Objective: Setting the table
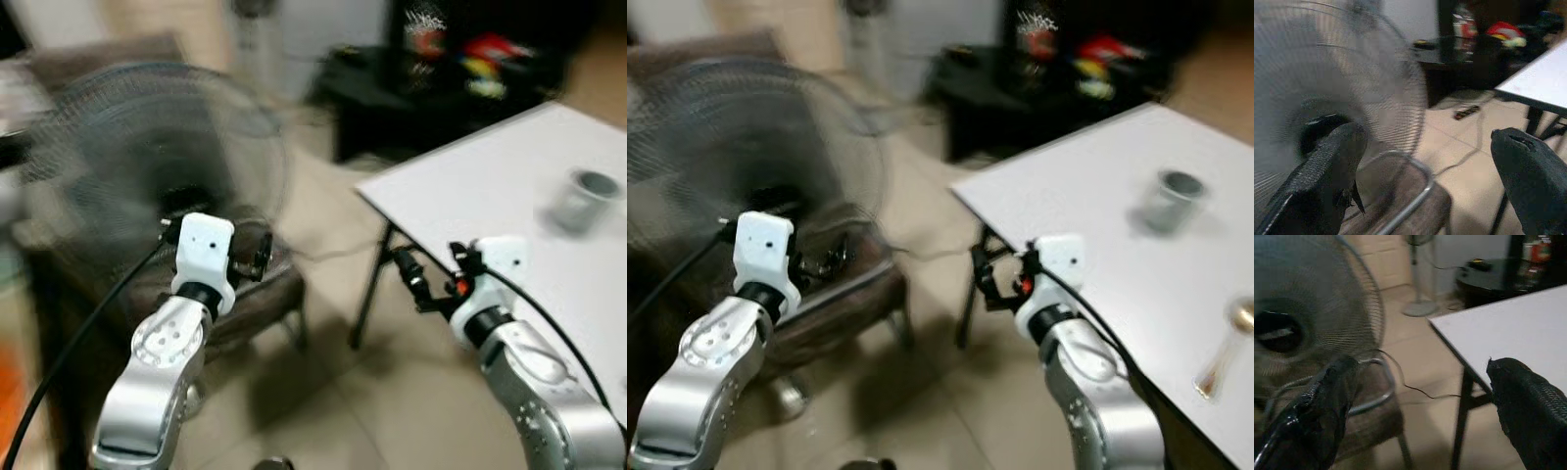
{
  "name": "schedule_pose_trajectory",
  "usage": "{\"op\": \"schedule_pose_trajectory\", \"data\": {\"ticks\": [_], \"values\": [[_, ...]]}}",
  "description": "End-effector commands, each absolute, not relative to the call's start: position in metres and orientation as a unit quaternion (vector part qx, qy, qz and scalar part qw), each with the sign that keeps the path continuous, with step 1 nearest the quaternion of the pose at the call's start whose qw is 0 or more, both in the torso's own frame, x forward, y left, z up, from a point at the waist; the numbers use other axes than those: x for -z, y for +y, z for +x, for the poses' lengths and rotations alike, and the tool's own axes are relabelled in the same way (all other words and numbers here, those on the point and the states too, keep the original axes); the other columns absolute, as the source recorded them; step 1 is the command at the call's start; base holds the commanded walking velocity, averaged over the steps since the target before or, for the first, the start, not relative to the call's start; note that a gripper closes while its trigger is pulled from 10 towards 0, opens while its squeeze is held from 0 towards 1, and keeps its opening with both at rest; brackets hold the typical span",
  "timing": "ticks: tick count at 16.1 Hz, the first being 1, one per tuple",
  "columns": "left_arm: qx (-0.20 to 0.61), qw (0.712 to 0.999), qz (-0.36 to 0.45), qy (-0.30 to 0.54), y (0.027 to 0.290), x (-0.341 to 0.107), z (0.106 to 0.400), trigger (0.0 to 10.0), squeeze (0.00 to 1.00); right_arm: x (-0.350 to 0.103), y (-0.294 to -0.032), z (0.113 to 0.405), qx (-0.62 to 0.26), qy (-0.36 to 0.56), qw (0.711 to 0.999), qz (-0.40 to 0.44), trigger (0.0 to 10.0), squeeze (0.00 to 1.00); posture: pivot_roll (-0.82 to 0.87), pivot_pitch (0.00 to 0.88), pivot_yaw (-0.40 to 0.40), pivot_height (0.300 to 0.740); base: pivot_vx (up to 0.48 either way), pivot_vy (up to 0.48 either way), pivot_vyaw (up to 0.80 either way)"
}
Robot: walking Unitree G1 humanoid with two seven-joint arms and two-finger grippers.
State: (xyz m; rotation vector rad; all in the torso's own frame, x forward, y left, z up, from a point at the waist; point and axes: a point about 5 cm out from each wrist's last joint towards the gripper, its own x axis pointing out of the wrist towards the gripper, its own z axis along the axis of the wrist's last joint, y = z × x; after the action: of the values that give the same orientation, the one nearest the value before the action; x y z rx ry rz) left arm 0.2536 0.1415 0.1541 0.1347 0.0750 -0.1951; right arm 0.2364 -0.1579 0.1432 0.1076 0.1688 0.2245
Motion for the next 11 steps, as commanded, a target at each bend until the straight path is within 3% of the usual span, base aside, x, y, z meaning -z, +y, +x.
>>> {"op": "schedule_pose_trajectory", "data": {"ticks": [1,11], "values": [[0.091,0.993,0.074,0.03,0.1437,-0.1573,0.253,10.0,0.0,-0.1407,-0.1583,0.2371,-0.111,0.093,0.987,0.065,10.0,1.0,0.13,0.0,0.026,0.74,0.0,0.0,0.8],[0.109,0.991,0.072,0.022,0.1413,-0.1592,0.2551,10.0,0.0,-0.1384,-0.1531,0.2343,-0.126,0.101,0.985,0.061,10.0,1.0,0.12,0.0,0.043,0.74,0.0,0.0,0.8]]}}
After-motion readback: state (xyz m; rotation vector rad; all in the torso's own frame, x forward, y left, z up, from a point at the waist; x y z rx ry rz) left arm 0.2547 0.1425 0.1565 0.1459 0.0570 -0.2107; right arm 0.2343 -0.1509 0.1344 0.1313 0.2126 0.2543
